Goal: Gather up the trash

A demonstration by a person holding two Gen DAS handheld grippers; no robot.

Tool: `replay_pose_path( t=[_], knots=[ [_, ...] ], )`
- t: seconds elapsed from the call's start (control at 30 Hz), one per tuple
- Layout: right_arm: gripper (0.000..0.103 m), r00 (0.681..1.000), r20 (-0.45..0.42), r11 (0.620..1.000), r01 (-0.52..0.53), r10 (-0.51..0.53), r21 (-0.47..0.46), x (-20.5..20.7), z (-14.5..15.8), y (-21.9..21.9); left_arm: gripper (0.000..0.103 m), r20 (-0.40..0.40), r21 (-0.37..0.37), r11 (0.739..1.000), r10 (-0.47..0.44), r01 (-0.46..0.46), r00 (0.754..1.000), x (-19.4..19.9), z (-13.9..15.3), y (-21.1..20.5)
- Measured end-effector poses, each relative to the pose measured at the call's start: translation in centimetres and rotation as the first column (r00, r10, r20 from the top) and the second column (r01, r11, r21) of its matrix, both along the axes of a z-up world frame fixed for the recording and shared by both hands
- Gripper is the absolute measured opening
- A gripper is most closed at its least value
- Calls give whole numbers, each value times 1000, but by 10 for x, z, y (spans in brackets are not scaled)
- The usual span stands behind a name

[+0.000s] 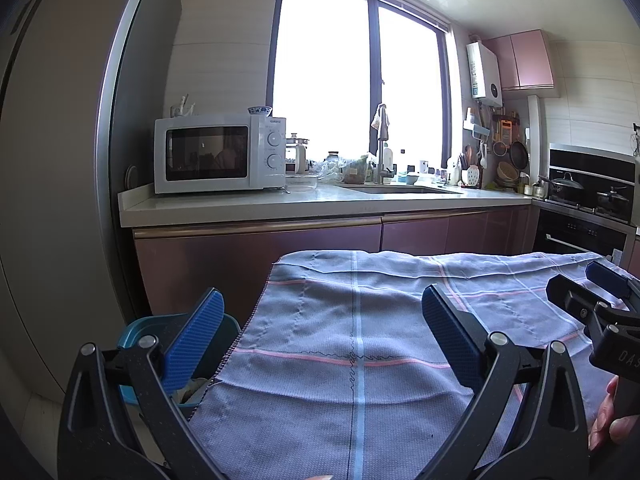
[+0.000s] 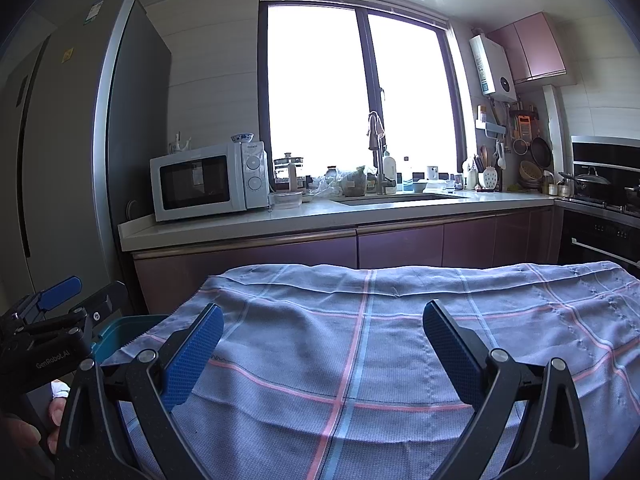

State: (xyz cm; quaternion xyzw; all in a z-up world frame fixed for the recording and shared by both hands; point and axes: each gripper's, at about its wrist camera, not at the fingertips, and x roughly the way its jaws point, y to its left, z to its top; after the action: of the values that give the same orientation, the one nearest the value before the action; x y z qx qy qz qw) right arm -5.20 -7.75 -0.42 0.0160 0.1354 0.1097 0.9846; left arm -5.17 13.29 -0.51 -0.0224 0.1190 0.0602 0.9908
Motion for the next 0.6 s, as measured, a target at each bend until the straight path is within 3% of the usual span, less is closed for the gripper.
replay_pose_path(
  t=[0.6],
  knots=[
    [97, 1000, 5, 1000, 7, -7, 1, 0, 2, 0, 97, 11, 23, 1000, 20, -20, 1000, 5, -3, 3]
  ],
)
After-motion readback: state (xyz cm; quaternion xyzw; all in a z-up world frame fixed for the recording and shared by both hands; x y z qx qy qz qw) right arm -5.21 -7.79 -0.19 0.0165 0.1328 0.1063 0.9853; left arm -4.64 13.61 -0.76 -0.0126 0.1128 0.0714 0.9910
